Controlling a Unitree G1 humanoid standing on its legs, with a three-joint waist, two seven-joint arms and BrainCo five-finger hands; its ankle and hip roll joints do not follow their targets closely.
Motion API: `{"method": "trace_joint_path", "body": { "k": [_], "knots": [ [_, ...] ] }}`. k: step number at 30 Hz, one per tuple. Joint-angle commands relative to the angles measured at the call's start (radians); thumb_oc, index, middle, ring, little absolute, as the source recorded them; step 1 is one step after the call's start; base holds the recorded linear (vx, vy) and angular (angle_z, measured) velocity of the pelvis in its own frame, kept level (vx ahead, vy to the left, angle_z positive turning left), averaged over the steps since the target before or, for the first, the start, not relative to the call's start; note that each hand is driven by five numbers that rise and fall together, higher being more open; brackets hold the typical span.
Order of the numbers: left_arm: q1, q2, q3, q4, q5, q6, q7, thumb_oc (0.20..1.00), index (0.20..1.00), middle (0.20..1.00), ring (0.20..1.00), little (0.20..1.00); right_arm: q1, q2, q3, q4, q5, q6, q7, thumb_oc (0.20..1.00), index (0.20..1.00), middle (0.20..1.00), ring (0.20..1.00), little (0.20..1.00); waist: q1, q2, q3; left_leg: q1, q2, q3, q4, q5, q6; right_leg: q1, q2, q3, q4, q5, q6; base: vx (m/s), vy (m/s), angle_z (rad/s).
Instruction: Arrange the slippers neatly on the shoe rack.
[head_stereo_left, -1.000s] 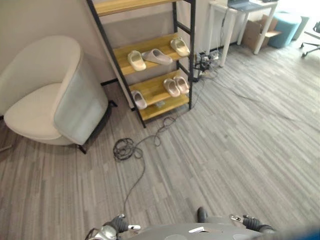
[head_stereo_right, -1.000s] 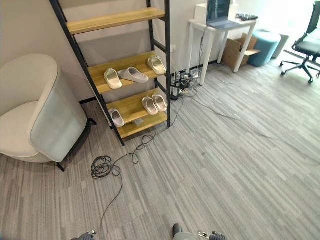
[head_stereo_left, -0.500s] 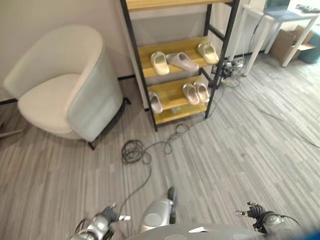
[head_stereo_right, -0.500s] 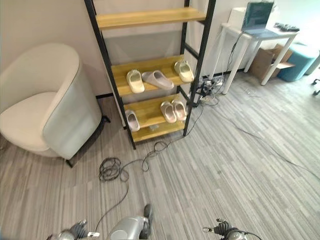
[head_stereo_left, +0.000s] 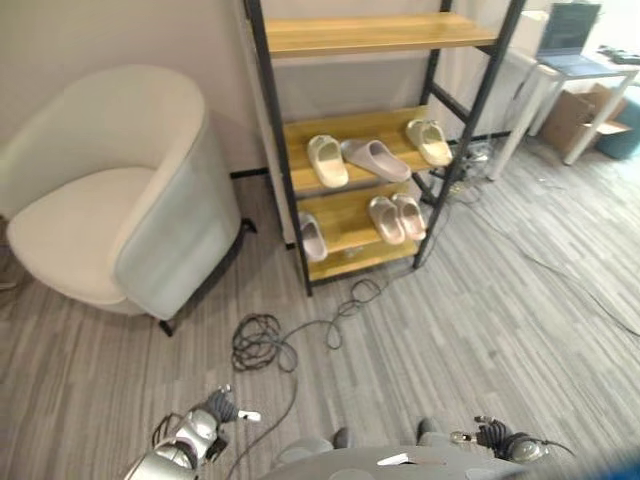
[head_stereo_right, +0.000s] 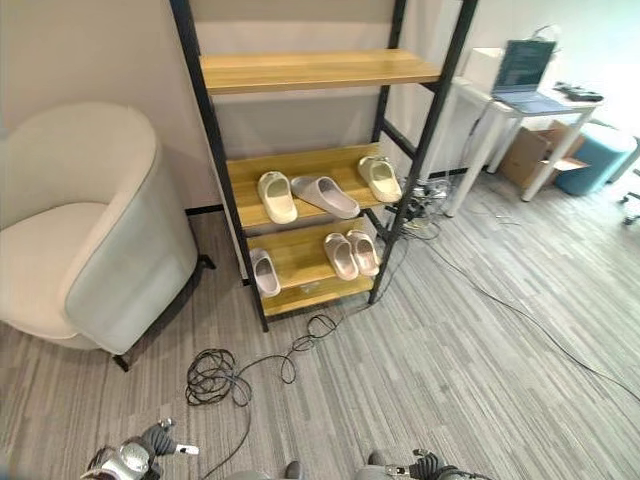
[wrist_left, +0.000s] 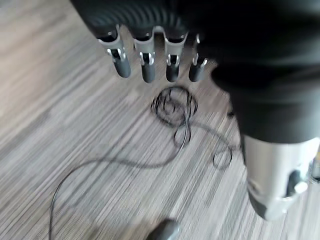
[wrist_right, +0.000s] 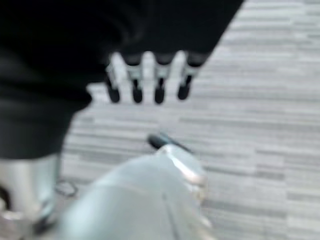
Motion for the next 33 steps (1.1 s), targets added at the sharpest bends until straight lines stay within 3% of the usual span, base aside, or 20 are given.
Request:
{"method": "trace_joint_path", "body": {
  "k": [1,4,5,6,8,9,10,11,12,13,14,16,17,18,19,21,23,25,29,33],
  "knots": [
    [-0.029,0.033,-0.011,-0.035,0.058,-0.024,0.022,1.0,1.0,1.0,1.0,1.0,0.003,-0.051,-0.007,-0.003,-0.036,0.024,0.001,1.0,1.0,1.0,1.0,1.0,-0.022,0.011,0.039,0.031,0.1,-0.062,0.12,-0.188,-0.136,-0.027,0.009,0.059,0.131,-0.027,0.044,0.38,-0.4,0.47],
    [-0.026,0.011,-0.033,-0.04,0.07,-0.026,0.027,1.0,1.0,1.0,1.0,1.0,0.008,-0.035,-0.01,-0.002,-0.012,0.024,0.001,1.0,1.0,1.0,1.0,1.0,-0.027,0.006,0.023,0.059,0.138,-0.095,0.107,-0.185,-0.161,-0.016,0.05,0.083,0.155,-0.045,0.042,0.26,-0.306,0.7],
    [-0.017,-0.002,-0.039,-0.039,0.066,-0.027,0.036,1.0,1.0,1.0,1.0,1.0,0.003,-0.03,-0.009,-0.002,0.021,0.018,-0.007,1.0,1.0,1.0,1.0,1.0,-0.031,0.009,0.009,0.07,0.192,-0.124,0.116,-0.163,-0.185,-0.007,0.089,0.074,0.172,-0.072,0.024,0.17,-0.233,0.54],
    [-0.017,-0.002,-0.039,-0.039,0.066,-0.027,0.036,1.0,1.0,1.0,1.0,1.0,0.003,-0.03,-0.009,-0.002,0.021,0.018,-0.007,1.0,1.0,1.0,1.0,1.0,-0.032,0.009,0.009,0.07,0.192,-0.124,0.116,-0.163,-0.186,-0.007,0.09,0.074,0.172,-0.072,0.023,0.27,-0.371,0.65],
    [-0.005,-0.005,-0.021,-0.036,0.035,-0.025,0.041,1.0,1.0,1.0,1.0,1.0,-0.019,-0.032,0.01,-0.01,0.039,0.011,-0.014,1.0,1.0,1.0,1.0,1.0,-0.022,0.012,0.005,0.048,0.24,-0.142,0.186,-0.094,-0.216,0.02,0.14,0.046,0.188,-0.119,-0.023,0.23,-0.338,0.44],
    [-0.004,-0.001,-0.016,-0.048,0.022,-0.028,0.047,1.0,1.0,1.0,1.0,1.0,-0.038,-0.044,0.027,-0.021,0.037,0.003,-0.024,1.0,1.0,1.0,1.0,1.0,-0.006,-0.001,0.014,-0.029,0.274,-0.121,0.328,-0.003,-0.219,0.063,0.157,0.004,0.191,-0.15,-0.055,0.21,-0.433,0.24],
    [-0.008,0.004,-0.012,-0.058,0.008,-0.025,0.054,1.0,1.0,1.0,1.0,1.0,-0.048,-0.054,0.028,-0.028,0.048,-0.001,-0.03,1.0,1.0,1.0,1.0,1.0,0.01,-0.016,0.034,-0.092,0.298,-0.089,0.426,0.055,-0.21,0.091,0.159,-0.019,0.194,-0.161,-0.072,0.13,-0.331,0.25],
    [-0.009,0.005,-0.012,-0.058,0.008,-0.024,0.053,1.0,1.0,1.0,1.0,1.0,-0.049,-0.054,0.028,-0.028,0.048,-0.001,-0.03,1.0,1.0,1.0,1.0,1.0,0.008,-0.014,0.035,-0.098,0.298,-0.093,0.436,0.051,-0.21,0.09,0.16,-0.021,0.196,-0.162,-0.072,0.1,-0.353,0.47],
    [-0.008,0.014,0.003,-0.073,-0.022,-0.022,0.061,1.0,1.0,1.0,1.0,1.0,-0.056,-0.066,0.031,-0.046,0.058,-0.014,-0.036,1.0,1.0,1.0,1.0,1.0,0.024,-0.036,0.056,-0.148,0.344,0.017,0.532,0.054,-0.177,0.125,0.172,-0.052,0.196,-0.182,-0.096,0.07,-0.217,0.47],
    [-0.008,0.014,0.003,-0.073,-0.022,-0.022,0.061,1.0,1.0,1.0,1.0,1.0,-0.056,-0.066,0.031,-0.046,0.058,-0.014,-0.036,1.0,1.0,1.0,1.0,1.0,0.025,-0.035,0.056,-0.148,0.345,0.017,0.533,0.054,-0.177,0.124,0.172,-0.052,0.196,-0.182,-0.096,0.13,-0.312,0.46],
    [-0.005,0.012,0.015,-0.076,-0.043,-0.023,0.063,1.0,1.0,1.0,1.0,1.0,-0.063,-0.067,0.036,-0.051,0.054,-0.014,-0.039,1.0,1.0,1.0,1.0,1.0,0.036,-0.043,0.061,-0.165,0.361,0.063,0.549,0.05,-0.172,0.142,0.179,-0.067,0.194,-0.196,-0.105,0.19,-0.177,0.41],
    [0.007,-0.016,0.036,-0.069,-0.079,-0.029,0.068,1.0,1.0,1.0,1.0,1.0,-0.072,-0.066,0.039,-0.055,0.047,-0.019,-0.047,1.0,1.0,1.0,1.0,1.0,0.067,-0.054,0.061,-0.212,0.299,0.112,0.463,-0.017,-0.166,0.178,0.184,-0.096,0.174,-0.209,-0.101,0.23,-0.155,0.54],
    [0.007,-0.016,0.036,-0.068,-0.079,-0.029,0.069,1.0,1.0,1.0,1.0,1.0,-0.072,-0.066,0.04,-0.055,0.047,-0.019,-0.047,1.0,1.0,1.0,1.0,1.0,0.066,-0.055,0.063,-0.208,0.296,0.113,0.464,-0.02,-0.164,0.182,0.181,-0.097,0.174,-0.211,-0.099,0.17,-0.043,0.49],
    [0.008,-0.026,0.038,-0.063,-0.086,-0.031,0.068,1.0,1.0,1.0,1.0,1.0,-0.072,-0.065,0.037,-0.054,0.053,-0.022,-0.05,1.0,1.0,1.0,1.0,1.0,0.081,-0.06,0.064,-0.235,0.253,0.133,0.397,-0.044,-0.152,0.199,0.184,-0.111,0.161,-0.214,-0.094,0.16,-0.024,0.39],
    [0.012,-0.036,0.036,-0.06,-0.092,-0.033,0.066,1.0,1.0,1.0,1.0,1.0,-0.07,-0.063,0.037,-0.054,0.056,-0.024,-0.053,1.0,1.0,1.0,1.0,1.0,0.095,-0.058,0.059,-0.258,0.225,0.154,0.318,-0.025,-0.15,0.212,0.195,-0.122,0.15,-0.219,-0.091,0.24,-0.023,0.35],
    [0.004,-0.039,0.029,-0.063,-0.088,-0.033,0.059,1.0,1.0,1.0,1.0,1.0,-0.067,-0.06,0.04,-0.054,0.056,-0.025,-0.059,1.0,1.0,1.0,1.0,1.0,0.123,-0.038,0.054,-0.285,0.207,0.203,0.156,0.083,-0.168,0.244,0.229,-0.138,0.131,-0.233,-0.089,0.26,0.025,0.36],
    [0.006,-0.038,0.028,-0.053,-0.079,-0.03,0.061,1.0,1.0,1.0,1.0,1.0,-0.062,-0.035,0.06,-0.057,0.036,-0.026,-0.058,1.0,1.0,1.0,1.0,1.0,0.135,-0.029,0.041,-0.261,0.173,0.193,0.058,0.102,-0.153,0.259,0.249,-0.139,0.14,-0.253,-0.089,0.3,0.086,0.11],
    [0.01,-0.036,0.032,-0.042,-0.074,-0.029,0.061,1.0,1.0,1.0,1.0,1.0,-0.058,-0.02,0.067,-0.059,0.02,-0.028,-0.06,1.0,1.0,1.0,1.0,1.0,0.132,-0.039,0.015,-0.244,0.143,0.152,0.042,0.101,-0.14,0.271,0.242,-0.141,0.142,-0.259,-0.079,0.25,0.09,-0.22],
    [0.028,-0.03,0.044,-0.031,-0.062,-0.023,0.058,1.0,1.0,1.0,1.0,1.0,-0.045,0.003,0.062,-0.071,0.028,-0.029,-0.05,1.0,1.0,1.0,1.0,1.0,0.124,-0.055,-0.024,-0.206,0.125,0.167,0.044,0.07,-0.127,0.282,0.215,-0.133,0.14,-0.252,-0.057,0.24,0.133,-0.1],
    [0.017,-0.024,0.044,-0.04,-0.056,-0.018,0.055,1.0,1.0,1.0,1.0,1.0,-0.04,0.037,0.084,-0.067,-0.014,-0.018,-0.038,1.0,1.0,1.0,1.0,1.0,0.136,-0.076,-0.036,-0.19,0.109,0.168,0.081,0.009,-0.1,0.269,0.188,-0.129,0.216,-0.235,-0.026,0.16,0.15,-0.13]
  ]
}}
